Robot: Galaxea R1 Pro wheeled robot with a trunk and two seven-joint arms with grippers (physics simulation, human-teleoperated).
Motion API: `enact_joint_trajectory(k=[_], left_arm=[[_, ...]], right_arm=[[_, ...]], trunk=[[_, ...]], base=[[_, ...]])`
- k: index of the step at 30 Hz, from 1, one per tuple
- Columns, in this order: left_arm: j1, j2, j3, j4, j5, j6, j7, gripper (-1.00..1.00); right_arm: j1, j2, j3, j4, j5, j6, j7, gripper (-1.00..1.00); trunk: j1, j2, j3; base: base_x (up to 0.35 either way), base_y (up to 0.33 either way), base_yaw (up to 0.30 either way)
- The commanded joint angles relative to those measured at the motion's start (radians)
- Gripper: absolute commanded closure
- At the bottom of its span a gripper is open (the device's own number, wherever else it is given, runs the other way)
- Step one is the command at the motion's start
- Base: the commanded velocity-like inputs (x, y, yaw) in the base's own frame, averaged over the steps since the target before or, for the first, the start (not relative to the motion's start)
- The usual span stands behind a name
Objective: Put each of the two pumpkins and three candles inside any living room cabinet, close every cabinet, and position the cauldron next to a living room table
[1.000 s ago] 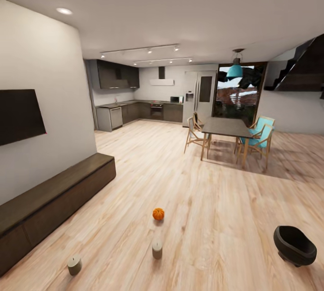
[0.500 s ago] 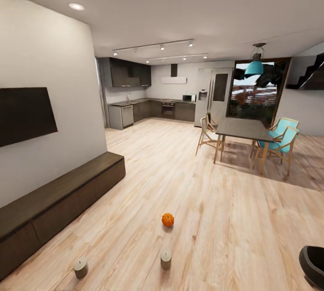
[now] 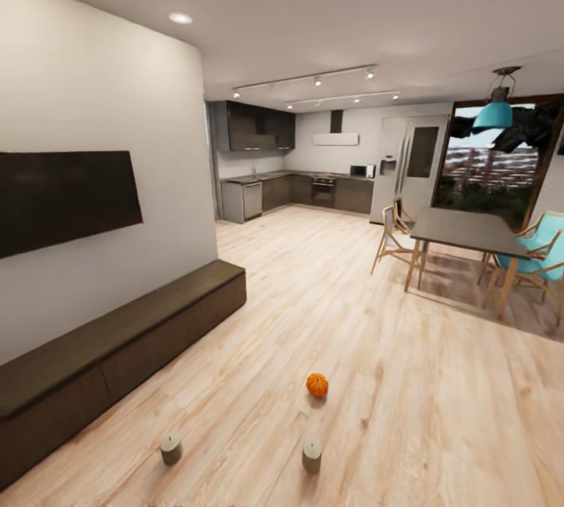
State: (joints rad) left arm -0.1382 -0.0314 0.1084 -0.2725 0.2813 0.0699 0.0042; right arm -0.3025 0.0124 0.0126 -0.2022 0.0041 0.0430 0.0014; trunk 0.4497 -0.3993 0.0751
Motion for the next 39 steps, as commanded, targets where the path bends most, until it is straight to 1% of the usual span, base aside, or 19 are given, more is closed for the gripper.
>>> enact_joint_trajectory(k=[1, 9, 13, 18, 27, 39], left_arm=[[0.000, -0.001, 0.006, -0.002, 0.004, 0.007, 0.000, -1.00], [0.000, -0.001, 0.007, -0.002, 0.005, 0.007, 0.001, -1.00], [0.000, -0.001, 0.007, 0.002, 0.006, 0.007, 0.001, -1.00], [0.000, -0.001, 0.007, 0.004, 0.006, 0.007, 0.001, -1.00], [0.000, -0.001, 0.007, 0.004, 0.006, 0.007, 0.001, -1.00], [0.000, -0.001, 0.007, 0.004, 0.006, 0.006, 0.001, -1.00]], right_arm=[[0.000, 0.000, 0.001, -0.002, 0.000, 0.005, 0.000, -1.00], [0.000, 0.000, 0.002, -0.002, 0.000, 0.005, -0.001, -1.00], [0.000, 0.000, 0.002, -0.002, 0.000, 0.005, 0.000, -1.00], [0.000, 0.000, 0.002, -0.002, 0.000, 0.005, 0.000, -1.00], [0.000, 0.000, 0.002, -0.002, 0.001, 0.005, -0.001, -1.00], [0.000, 0.000, 0.002, -0.002, 0.002, 0.005, -0.001, -1.00]], trunk=[[0.000, -0.001, 0.000], [0.000, -0.001, 0.001], [0.000, -0.001, 0.001], [0.000, -0.001, 0.001], [0.000, -0.001, 0.001], [0.000, -0.001, 0.001]], base=[[0.000, 0.000, 0.283], [0.000, 0.000, 0.283], [0.075, -0.055, 0.087], [0.237, -0.171, 0.077], [0.238, -0.189, 0.266], [0.033, -0.030, 0.282]])
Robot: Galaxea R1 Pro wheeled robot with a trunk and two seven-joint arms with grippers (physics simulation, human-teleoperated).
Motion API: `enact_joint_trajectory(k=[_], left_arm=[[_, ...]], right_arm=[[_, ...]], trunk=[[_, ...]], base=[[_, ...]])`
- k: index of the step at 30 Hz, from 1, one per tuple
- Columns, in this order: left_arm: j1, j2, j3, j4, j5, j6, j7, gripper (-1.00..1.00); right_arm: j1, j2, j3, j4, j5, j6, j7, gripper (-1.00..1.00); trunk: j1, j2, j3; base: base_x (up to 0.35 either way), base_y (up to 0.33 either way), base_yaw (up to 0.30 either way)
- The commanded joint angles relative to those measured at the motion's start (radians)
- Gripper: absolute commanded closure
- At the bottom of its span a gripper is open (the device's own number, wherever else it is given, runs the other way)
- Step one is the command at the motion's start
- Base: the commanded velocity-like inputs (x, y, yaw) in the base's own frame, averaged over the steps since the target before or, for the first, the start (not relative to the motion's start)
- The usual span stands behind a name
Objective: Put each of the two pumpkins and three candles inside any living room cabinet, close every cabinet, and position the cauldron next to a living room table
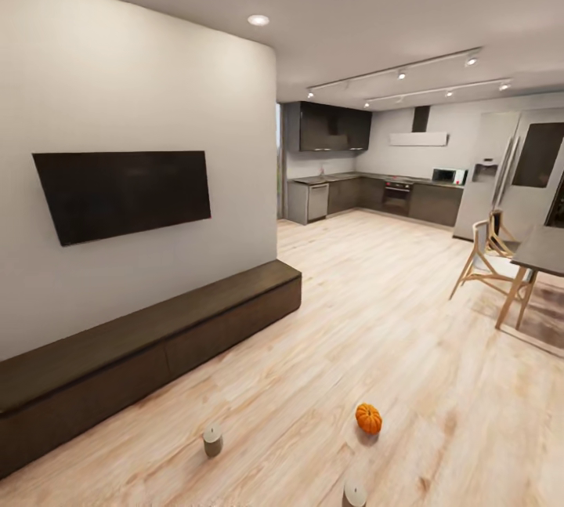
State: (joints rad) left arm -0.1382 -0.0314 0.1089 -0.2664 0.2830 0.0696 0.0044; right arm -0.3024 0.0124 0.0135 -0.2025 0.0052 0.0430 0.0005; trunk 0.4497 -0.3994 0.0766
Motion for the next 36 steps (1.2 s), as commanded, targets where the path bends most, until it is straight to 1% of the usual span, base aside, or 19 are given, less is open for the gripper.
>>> enact_joint_trajectory(k=[1, 14, 23, 25, 29, 36], left_arm=[[0.000, -0.001, 0.006, -0.002, 0.004, 0.007, 0.001, -1.00], [0.000, -0.002, 0.006, -0.002, 0.004, 0.007, 0.002, -1.00], [0.000, -0.002, 0.006, -0.002, 0.004, 0.007, 0.002, -1.00], [0.000, -0.002, 0.006, -0.002, 0.004, 0.007, 0.002, -1.00], [0.000, -0.002, 0.006, -0.002, 0.004, 0.007, 0.002, -1.00], [0.000, -0.002, 0.006, -0.002, 0.004, 0.007, 0.002, -1.00]], right_arm=[[0.000, 0.000, 0.002, -0.002, 0.000, 0.005, 0.000, -1.00], [0.000, 0.000, 0.002, -0.002, 0.001, 0.005, 0.000, -1.00], [0.000, 0.000, 0.004, -0.002, 0.001, 0.005, -0.002, -1.00], [0.000, 0.000, 0.011, -0.002, 0.001, 0.005, -0.002, -1.00], [0.000, 0.000, 0.042, -0.002, 0.001, 0.005, -0.002, -1.00], [0.000, 0.000, 0.056, -0.002, 0.001, 0.005, -0.002, -1.00]], trunk=[[0.000, -0.001, 0.000], [0.000, -0.001, 0.000], [0.000, -0.001, 0.003], [0.000, -0.001, 0.005], [0.000, -0.001, 0.009], [0.000, -0.001, 0.013]], base=[[0.001, -0.001, 0.283], [0.023, -0.008, 0.283], [0.174, -0.176, 0.264], [0.186, -0.200, 0.235], [0.187, -0.199, 0.233], [0.215, -0.212, 0.191]])
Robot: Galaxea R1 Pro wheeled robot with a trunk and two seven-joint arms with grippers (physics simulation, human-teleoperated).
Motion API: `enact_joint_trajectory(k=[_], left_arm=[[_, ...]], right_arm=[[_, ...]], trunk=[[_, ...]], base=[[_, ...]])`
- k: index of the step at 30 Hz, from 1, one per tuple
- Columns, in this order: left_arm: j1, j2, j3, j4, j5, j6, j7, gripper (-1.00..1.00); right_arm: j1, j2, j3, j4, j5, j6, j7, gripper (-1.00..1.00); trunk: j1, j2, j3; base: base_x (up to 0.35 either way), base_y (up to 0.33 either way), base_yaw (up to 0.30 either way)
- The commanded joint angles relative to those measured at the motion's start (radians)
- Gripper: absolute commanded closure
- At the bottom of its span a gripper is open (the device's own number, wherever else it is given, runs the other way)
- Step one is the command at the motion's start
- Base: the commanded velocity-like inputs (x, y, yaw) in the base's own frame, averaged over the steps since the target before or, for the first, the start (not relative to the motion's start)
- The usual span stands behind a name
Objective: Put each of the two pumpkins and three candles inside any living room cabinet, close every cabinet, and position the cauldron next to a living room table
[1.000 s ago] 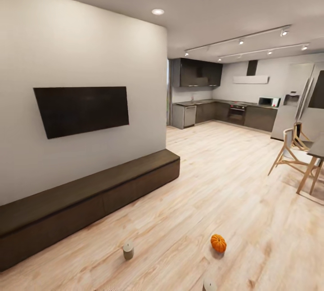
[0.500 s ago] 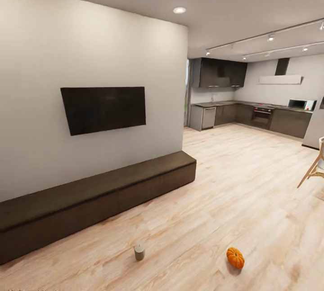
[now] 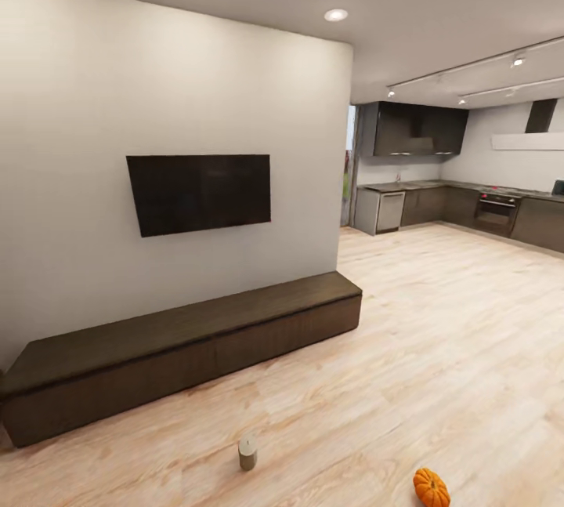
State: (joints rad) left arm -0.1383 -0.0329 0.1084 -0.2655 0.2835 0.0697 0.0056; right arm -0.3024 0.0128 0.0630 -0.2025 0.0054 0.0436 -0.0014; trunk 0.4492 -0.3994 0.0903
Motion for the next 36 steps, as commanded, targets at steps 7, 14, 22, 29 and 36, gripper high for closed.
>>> enact_joint_trajectory(k=[7, 14, 22, 29, 36], left_arm=[[0.000, -0.001, 0.007, -0.003, 0.004, 0.007, 0.001, -1.00], [0.000, -0.001, 0.007, -0.003, 0.005, 0.007, 0.001, -1.00], [0.000, -0.001, 0.007, -0.003, 0.005, 0.007, 0.001, -1.00], [0.000, 0.000, 0.007, -0.003, 0.005, 0.007, 0.001, -1.00], [0.000, 0.001, 0.007, -0.003, 0.005, 0.007, 0.001, -1.00]], right_arm=[[0.000, -0.001, 0.007, -0.002, 0.001, 0.004, 0.000, -1.00], [0.000, -0.001, 0.008, -0.002, 0.001, 0.004, 0.000, -1.00], [0.000, -0.001, 0.008, -0.002, 0.001, 0.004, 0.000, -1.00], [0.000, -0.001, 0.008, -0.002, 0.001, 0.004, 0.000, -1.00], [0.000, -0.001, 0.008, -0.002, 0.001, 0.004, 0.000, -1.00]], trunk=[[0.001, -0.001, 0.000], [0.001, -0.001, 0.000], [0.001, -0.001, 0.000], [0.001, -0.001, 0.000], [0.001, -0.001, 0.000]], base=[[0.128, -0.121, 0.025], [0.012, -0.012, 0.072], [0.001, -0.001, 0.252], [0.000, 0.129, 0.279], [0.000, 0.266, 0.281]])
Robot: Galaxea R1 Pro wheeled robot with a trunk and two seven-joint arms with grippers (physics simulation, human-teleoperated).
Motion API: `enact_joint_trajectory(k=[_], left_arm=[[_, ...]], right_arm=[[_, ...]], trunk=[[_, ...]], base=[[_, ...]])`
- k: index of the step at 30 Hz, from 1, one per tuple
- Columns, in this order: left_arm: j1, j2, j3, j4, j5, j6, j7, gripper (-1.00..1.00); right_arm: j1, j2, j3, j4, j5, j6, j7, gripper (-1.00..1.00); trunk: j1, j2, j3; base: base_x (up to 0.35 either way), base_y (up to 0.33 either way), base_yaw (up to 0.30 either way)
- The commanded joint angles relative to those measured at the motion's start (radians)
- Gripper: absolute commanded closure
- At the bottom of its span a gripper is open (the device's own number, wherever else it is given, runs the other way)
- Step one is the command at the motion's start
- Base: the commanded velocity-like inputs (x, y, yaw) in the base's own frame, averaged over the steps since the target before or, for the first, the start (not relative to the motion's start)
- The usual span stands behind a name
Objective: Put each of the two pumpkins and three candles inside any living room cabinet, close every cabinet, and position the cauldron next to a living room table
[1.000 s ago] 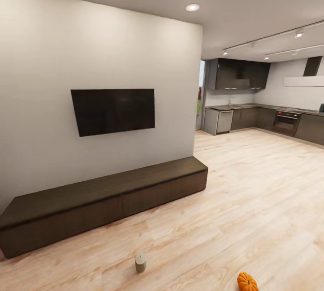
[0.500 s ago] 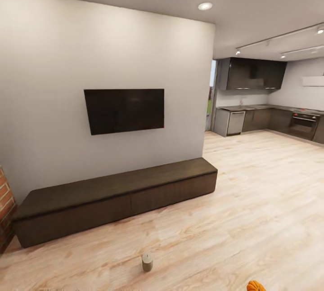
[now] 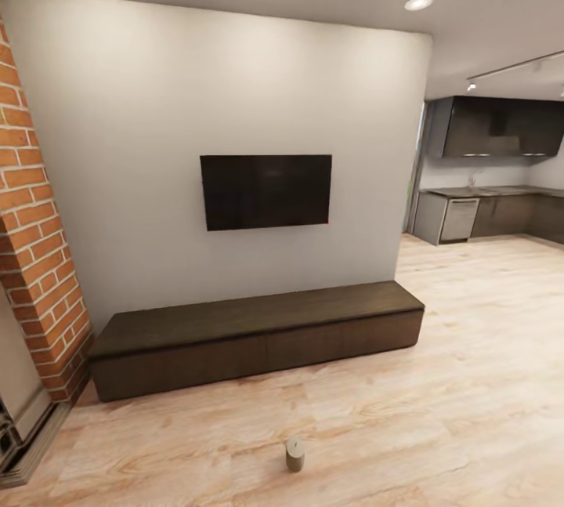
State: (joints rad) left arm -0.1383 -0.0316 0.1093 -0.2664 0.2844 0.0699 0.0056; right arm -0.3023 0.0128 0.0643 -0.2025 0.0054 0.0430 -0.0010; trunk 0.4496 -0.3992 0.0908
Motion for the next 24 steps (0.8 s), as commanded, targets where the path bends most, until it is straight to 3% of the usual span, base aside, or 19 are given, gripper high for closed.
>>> enact_joint_trajectory(k=[1, 8, 19, 24], left_arm=[[0.000, -0.001, 0.006, -0.002, 0.004, 0.007, 0.001, -1.00], [0.000, -0.002, 0.006, -0.002, 0.004, 0.007, 0.001, -1.00], [0.000, -0.002, 0.006, -0.002, 0.004, 0.007, 0.001, -1.00], [0.000, -0.001, 0.006, -0.002, 0.004, 0.007, 0.001, -1.00]], right_arm=[[0.000, -0.001, 0.006, -0.001, 0.001, 0.005, -0.001, -1.00], [0.000, -0.001, 0.006, -0.001, 0.001, 0.005, -0.001, -1.00], [0.000, -0.001, 0.006, -0.001, 0.001, 0.005, -0.001, -1.00], [0.000, -0.001, 0.006, -0.001, 0.001, 0.005, -0.001, -1.00]], trunk=[[0.000, -0.001, 0.000], [0.000, -0.001, 0.000], [0.000, -0.001, 0.000], [0.000, -0.001, 0.000]], base=[[0.000, 0.285, 0.281], [0.000, 0.272, 0.243], [0.000, 0.028, 0.016], [0.161, 0.055, -0.001]])
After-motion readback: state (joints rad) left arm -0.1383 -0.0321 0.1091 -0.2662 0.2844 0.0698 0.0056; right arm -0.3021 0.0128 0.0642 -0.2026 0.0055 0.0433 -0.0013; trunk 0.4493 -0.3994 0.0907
